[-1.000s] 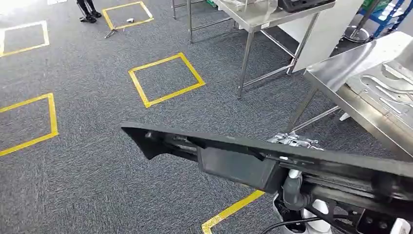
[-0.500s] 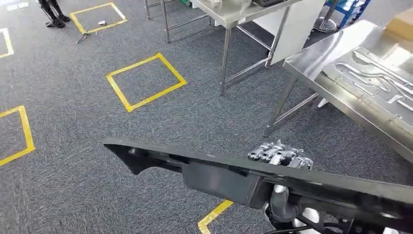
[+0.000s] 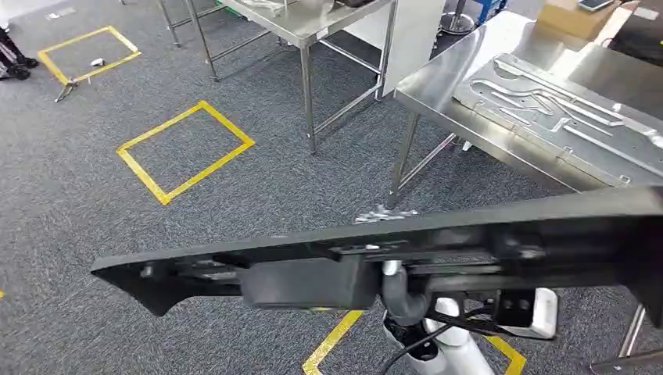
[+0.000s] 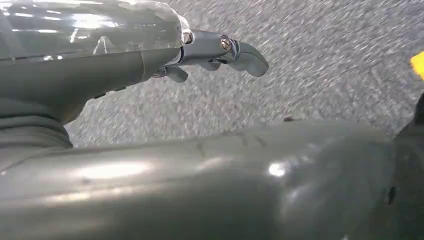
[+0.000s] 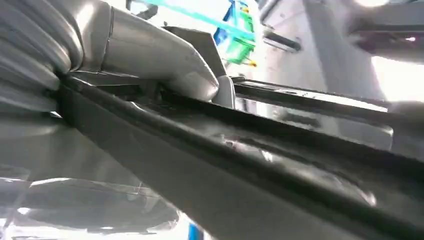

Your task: Take the parts from the cabinet and place them on the table.

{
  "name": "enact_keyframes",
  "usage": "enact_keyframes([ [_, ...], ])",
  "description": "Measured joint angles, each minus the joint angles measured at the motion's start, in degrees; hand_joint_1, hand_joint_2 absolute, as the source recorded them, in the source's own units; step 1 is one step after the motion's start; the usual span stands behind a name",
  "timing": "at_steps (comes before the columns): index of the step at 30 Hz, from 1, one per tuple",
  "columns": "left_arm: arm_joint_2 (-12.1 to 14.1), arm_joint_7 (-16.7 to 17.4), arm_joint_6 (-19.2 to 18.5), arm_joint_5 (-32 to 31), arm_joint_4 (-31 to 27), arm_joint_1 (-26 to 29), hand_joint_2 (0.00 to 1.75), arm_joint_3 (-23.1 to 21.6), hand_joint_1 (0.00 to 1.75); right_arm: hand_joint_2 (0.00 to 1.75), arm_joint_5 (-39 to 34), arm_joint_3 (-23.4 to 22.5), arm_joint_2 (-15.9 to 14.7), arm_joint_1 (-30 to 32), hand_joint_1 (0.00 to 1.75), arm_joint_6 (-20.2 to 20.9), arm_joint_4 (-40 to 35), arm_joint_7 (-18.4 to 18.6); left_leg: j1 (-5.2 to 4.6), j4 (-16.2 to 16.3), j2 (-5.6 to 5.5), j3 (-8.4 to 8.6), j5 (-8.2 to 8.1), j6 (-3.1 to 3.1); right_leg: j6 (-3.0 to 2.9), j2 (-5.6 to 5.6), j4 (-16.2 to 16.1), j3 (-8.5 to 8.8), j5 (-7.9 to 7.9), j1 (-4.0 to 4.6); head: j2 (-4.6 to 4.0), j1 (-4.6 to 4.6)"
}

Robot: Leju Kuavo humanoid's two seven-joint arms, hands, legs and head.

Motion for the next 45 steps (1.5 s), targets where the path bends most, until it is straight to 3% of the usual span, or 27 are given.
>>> enact_keyframes([
  [4,-0.31,-0.96,-0.24,-0.02,0.00,-0.13,0.00,0.00,0.00,1.75,1.60,4.63,-0.29,-4.25,1.75,1.14,6.45,0.24,-0.73,-0.47,1.08,-0.17,0.19,1.62,1.36,1.49,0.03,-0.88,0.31,-0.21,0.00,0.00],
  [5,-0.57,-1.05,-0.29,-0.02,-0.09,-0.21,0.00,0.00,0.00,1.75,1.67,5.49,-0.29,-5.87,1.75,1.01,8.27,1.24,-0.37,-1.11,1.76,-0.04,0.59,2.23,1.65,1.08,0.33,-1.00,0.05,-0.15,0.00,0.00],
  [7,-0.59,-1.14,-0.29,-0.02,-0.09,-0.25,0.00,0.02,0.00,1.75,1.67,6.42,-0.29,-8.78,1.75,0.92,10.31,2.65,-0.48,-1.45,2.61,0.12,0.69,2.81,1.91,-3.41,3.91,-2.69,-2.30,-0.02,0.00,0.00],
  [8,-0.59,-1.16,-0.24,-0.02,-0.09,-0.09,0.00,0.09,0.00,1.75,1.62,7.12,-0.22,-10.69,1.75,0.90,11.58,3.41,-0.58,-1.44,3.30,0.10,0.63,2.94,2.20,-4.55,9.20,-5.35,-4.83,-0.11,0.00,0.00],
  [10,-0.68,-1.18,-0.02,-0.04,-0.09,0.08,0.00,0.24,0.00,1.75,1.54,8.53,-0.18,-12.75,1.75,0.72,14.45,5.04,-0.63,-1.39,4.50,0.10,0.48,3.05,2.47,-4.99,17.01,-9.44,-7.43,-0.28,0.00,0.00],
  [11,-0.68,-1.18,0.15,-0.02,-0.09,0.12,0.00,0.37,0.00,1.75,1.51,9.21,-0.18,-13.84,1.75,0.64,15.93,5.81,-0.63,-1.38,5.11,0.13,0.41,3.02,2.56,-5.09,18.15,-10.26,-6.93,-0.38,0.00,0.00],
  [12,-0.68,-1.20,0.28,-0.02,-0.09,0.11,0.00,0.59,0.00,1.75,1.51,9.83,-0.18,-15.09,1.75,0.55,17.11,6.43,-0.63,-1.36,5.63,0.23,0.33,2.96,2.54,-5.17,16.40,-9.61,-5.25,-0.47,0.00,0.00],
  [14,-0.74,-1.27,0.46,-0.02,-0.09,0.09,0.00,1.26,0.00,1.75,1.43,10.79,-0.15,-17.83,1.75,0.22,19.01,7.26,-0.66,-1.37,6.66,0.76,-0.01,2.68,2.09,-6.35,6.50,-4.75,0.25,-0.40,0.00,0.00],
  [15,-0.77,-1.27,0.48,-0.02,-0.09,0.13,0.00,1.62,0.00,1.75,1.14,11.22,-0.13,-18.88,1.75,-0.17,19.92,7.52,-0.70,-1.40,7.00,1.05,-0.18,2.46,1.62,-8.35,1.48,-2.21,2.04,-0.12,0.00,0.00],
  [16,-0.76,-1.27,0.52,-0.02,-0.09,0.15,0.00,1.73,0.00,1.75,0.66,11.37,-0.11,-19.86,1.75,-0.67,20.47,7.49,-1.03,-1.36,7.43,1.11,-0.36,2.13,1.01,-11.06,0.07,-1.65,0.78,0.88,0.00,0.00],
  [20,-0.76,-0.88,0.55,-0.06,-0.09,0.22,0.00,2.03,0.00,1.75,-1.41,11.07,-0.26,-21.54,1.75,-2.31,20.93,6.84,-1.10,-1.78,9.82,1.83,-0.78,0.86,0.09,-7.85,-0.58,-1.82,1.22,0.87,0.00,0.00],
  [21,-0.72,-0.79,0.59,-0.02,-0.09,0.12,0.00,2.08,0.00,1.75,-1.68,10.92,-0.26,-21.75,1.75,-2.34,20.91,6.77,-0.67,-1.17,8.45,1.64,-1.37,0.56,-0.20,-7.24,-1.05,-1.25,1.53,0.40,0.00,0.00],
  [22,-0.72,-0.74,0.63,-0.02,-0.09,0.23,0.00,2.10,0.00,1.75,-1.87,10.74,-0.29,-22.26,1.75,-2.34,20.93,6.71,-0.69,1.14,6.04,0.71,-2.87,0.50,-0.62,-6.63,-1.15,-1.17,1.49,0.22,0.00,0.00],
  [23,-0.72,-0.72,0.63,-0.02,-0.09,0.34,0.00,2.10,0.00,1.75,-1.92,10.76,-0.24,-22.43,1.75,-2.34,20.91,6.69,-0.63,5.14,4.69,-1.20,-4.93,0.44,-0.94,-6.16,-1.14,-1.13,1.46,0.23,0.00,-0.02],
  [25,-0.72,-0.66,0.61,-0.02,-0.09,0.62,0.00,2.12,0.00,1.75,-2.23,10.74,-0.29,-22.29,1.75,-2.55,20.93,6.66,-0.62,14.64,3.68,-6.21,-8.44,0.15,-1.13,-4.52,-1.10,-1.07,1.33,0.36,0.00,0.00],
  [26,-0.72,-0.63,0.57,-0.04,-0.09,0.81,0.00,2.12,0.00,1.75,-2.62,10.59,-0.37,-22.05,1.75,-2.90,20.93,6.53,-0.62,16.83,3.66,-7.73,-8.40,0.09,-1.14,-3.62,-1.03,-1.03,1.31,0.41,0.00,0.00],
  [28,-0.72,-0.63,0.57,-0.02,-0.09,0.86,0.00,2.16,0.00,1.75,-3.41,9.63,-0.61,-21.43,1.75,-3.23,20.26,6.23,-0.61,12.58,3.57,-6.56,-4.29,0.18,-0.92,-1.98,-0.75,-0.80,1.11,0.36,0.00,0.00],
  [30,-0.66,-0.57,0.57,-0.02,-0.09,0.83,0.00,2.25,0.00,1.75,-4.00,7.97,-1.09,-20.51,1.75,-3.17,18.67,5.92,-0.32,1.91,1.73,-2.15,1.68,0.33,-0.44,-0.67,-0.08,-0.56,0.50,0.19,0.00,0.00],
  [31,-0.66,-0.50,0.57,-0.02,-0.07,0.90,0.00,2.34,0.00,1.75,-4.21,7.34,-1.33,-20.17,1.75,-3.04,17.94,5.79,-0.27,0.36,-0.52,-1.32,0.62,0.40,-0.13,-0.20,0.18,-0.75,0.27,0.36,0.00,0.00],
  [35,-0.66,-0.50,0.61,0.00,-0.09,0.62,0.00,2.69,0.00,1.75,-4.54,5.59,-2.47,-18.62,1.75,-2.97,15.80,5.68,-0.49,-0.56,1.00,-0.90,0.85,1.67,1.22,1.88,-0.03,-1.35,0.57,0.09,0.00,0.00],
  [36,-0.72,-0.52,0.63,-0.02,-0.11,0.47,0.00,2.77,0.00,1.75,-4.54,5.28,-2.69,-18.41,1.75,-2.97,15.43,5.68,-0.14,-1.18,1.60,-0.69,1.15,2.14,1.43,0.68,0.47,-1.47,0.11,0.08,0.00,0.00],
  [37,-0.72,-0.55,0.63,0.00,-0.11,0.41,0.00,2.84,0.00,1.75,-4.56,4.97,-2.97,-18.38,1.75,-2.90,14.97,5.66,-0.23,-1.39,2.07,-0.52,1.13,2.56,1.61,-2.14,2.03,-2.17,-0.99,0.40,0.00,0.02],
  [38,-0.72,-0.57,0.61,0.00,-0.11,0.47,0.00,2.89,0.00,1.75,-4.61,4.75,-3.06,-18.28,1.75,-2.90,14.59,5.59,-0.31,-1.46,2.67,-0.44,1.06,2.88,1.79,-3.78,5.62,-4.03,-2.96,0.31,0.00,0.00],
  [40,-0.72,-0.68,0.24,0.00,-0.09,0.68,0.00,2.86,0.00,1.75,-4.69,4.01,-3.80,-16.47,1.75,-2.82,13.50,4.98,-0.42,-1.44,3.77,-0.36,0.84,3.07,2.11,-4.81,14.58,-8.69,-6.59,0.03,0.00,0.00],
  [41,-0.72,-0.83,-0.02,-0.02,-0.09,0.69,0.00,2.86,0.00,1.75,-4.69,3.47,-4.50,-14.71,1.75,-2.53,12.61,4.24,-0.41,-1.42,4.25,-0.28,0.69,3.11,2.27,-4.91,17.59,-10.35,-7.09,-0.17,0.00,0.00],
  [43,-0.79,-1.23,-0.22,-0.02,-0.09,0.81,0.00,2.84,0.00,1.75,-4.34,2.35,-5.62,-11.19,1.75,-1.66,10.83,2.79,-0.40,-1.38,5.15,0.15,0.32,2.95,2.41,-5.20,14.61,-9.21,-4.08,-0.46,0.00,0.00],
  [45,-1.07,-1.55,-0.24,-0.02,-0.11,0.87,0.00,2.86,0.00,1.75,-3.65,1.09,-6.16,-7.86,1.75,-0.96,8.15,1.24,-0.41,-1.35,6.09,0.92,-0.29,2.61,2.16,-7.11,4.29,-3.94,1.03,-0.44,0.00,0.00],
])
